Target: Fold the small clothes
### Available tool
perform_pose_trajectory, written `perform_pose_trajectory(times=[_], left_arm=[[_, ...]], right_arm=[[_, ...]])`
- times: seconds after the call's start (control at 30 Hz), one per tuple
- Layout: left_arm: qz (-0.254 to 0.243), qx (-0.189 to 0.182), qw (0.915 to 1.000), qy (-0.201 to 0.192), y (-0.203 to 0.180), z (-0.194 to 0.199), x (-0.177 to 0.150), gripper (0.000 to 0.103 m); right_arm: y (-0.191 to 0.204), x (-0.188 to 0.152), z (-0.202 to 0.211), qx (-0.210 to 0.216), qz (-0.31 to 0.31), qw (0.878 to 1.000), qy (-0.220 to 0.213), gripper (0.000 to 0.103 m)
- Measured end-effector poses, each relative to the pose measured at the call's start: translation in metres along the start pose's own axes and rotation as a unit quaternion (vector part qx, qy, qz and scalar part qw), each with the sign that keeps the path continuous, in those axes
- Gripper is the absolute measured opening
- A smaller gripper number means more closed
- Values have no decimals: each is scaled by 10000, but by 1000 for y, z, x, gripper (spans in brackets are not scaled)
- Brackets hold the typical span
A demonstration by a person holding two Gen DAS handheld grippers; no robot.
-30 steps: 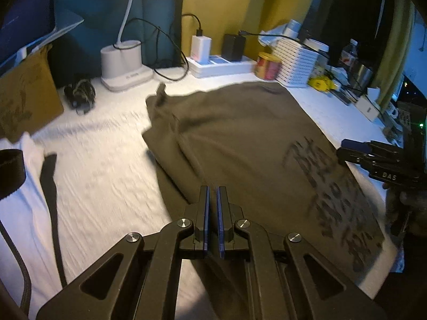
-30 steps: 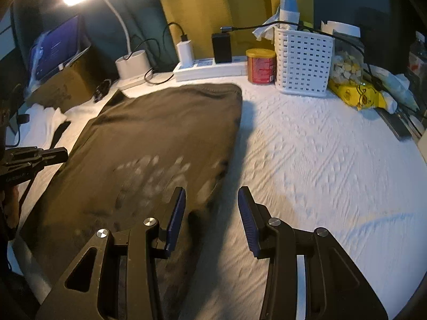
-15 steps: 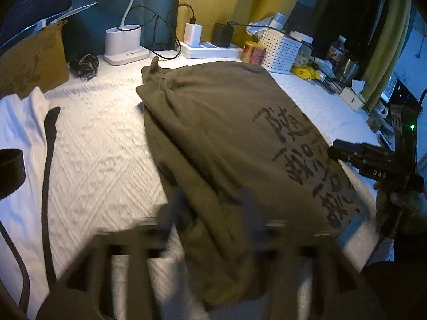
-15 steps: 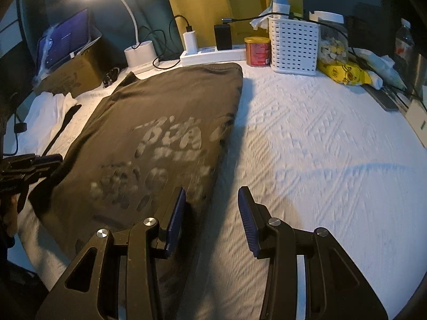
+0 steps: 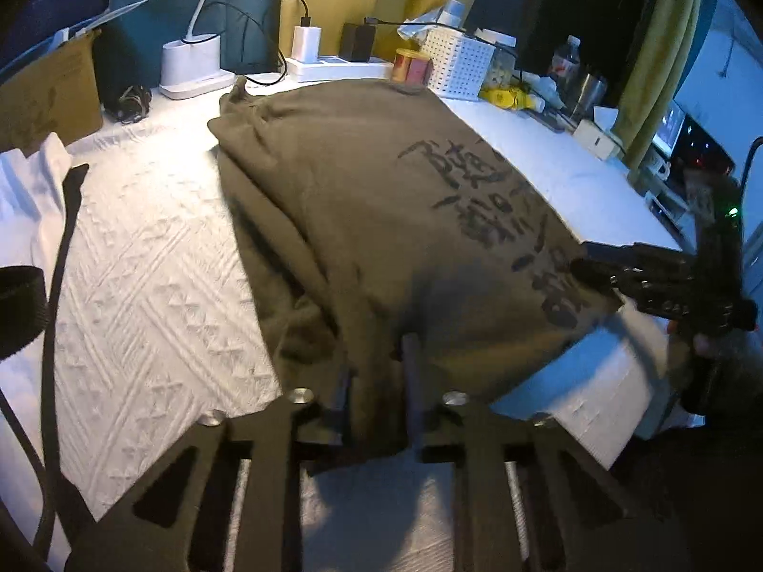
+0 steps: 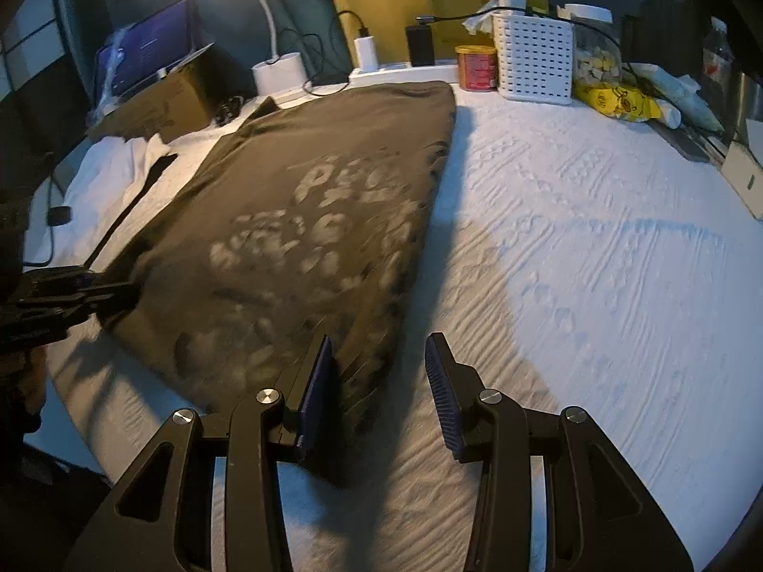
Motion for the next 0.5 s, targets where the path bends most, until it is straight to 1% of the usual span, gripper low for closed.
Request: perform_pose_trajectory(times=[0.03,0.1,0.17,0.23,0.3,0.37,0.5], left_arm=[[15,-9,10000,-27,0,2,0,6],[33,-9,9999,-132,-1,9,2,5],[29,9,9998,-185,-2,14,2,5],[47,-2,9998,-171,-2,15,-2,4],[79,-38,9999,-99,-3,13,-6,4],[83,-56,9999,-59,-4,12,-7,4],[10,-120,9999,-1,-11,11,-9,4]], right_arm=[[1,-2,1,-29,-18,10000,-69,43],[3,-6,4,-104,-61,9998,-174,43],[8,-10,5,-170,28,9996,-237,43],[11,-14,7,-217,156,9991,-317,30],[12,-14,8,-135,132,9993,-313,11],[10,-15,11,-150,180,9994,-257,8],[7,-19,17,-284,209,9991,-247,6]])
Point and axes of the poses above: each gripper's, at about its wrist camera, not at the fingertips, and z roughly against the way its jaws point, y to its left, x to its top, the point moved 10 cm from there along -z, roughly the way its jaws point, and after that the axes turned 3 degrees about -y, right-handed, at the moved point
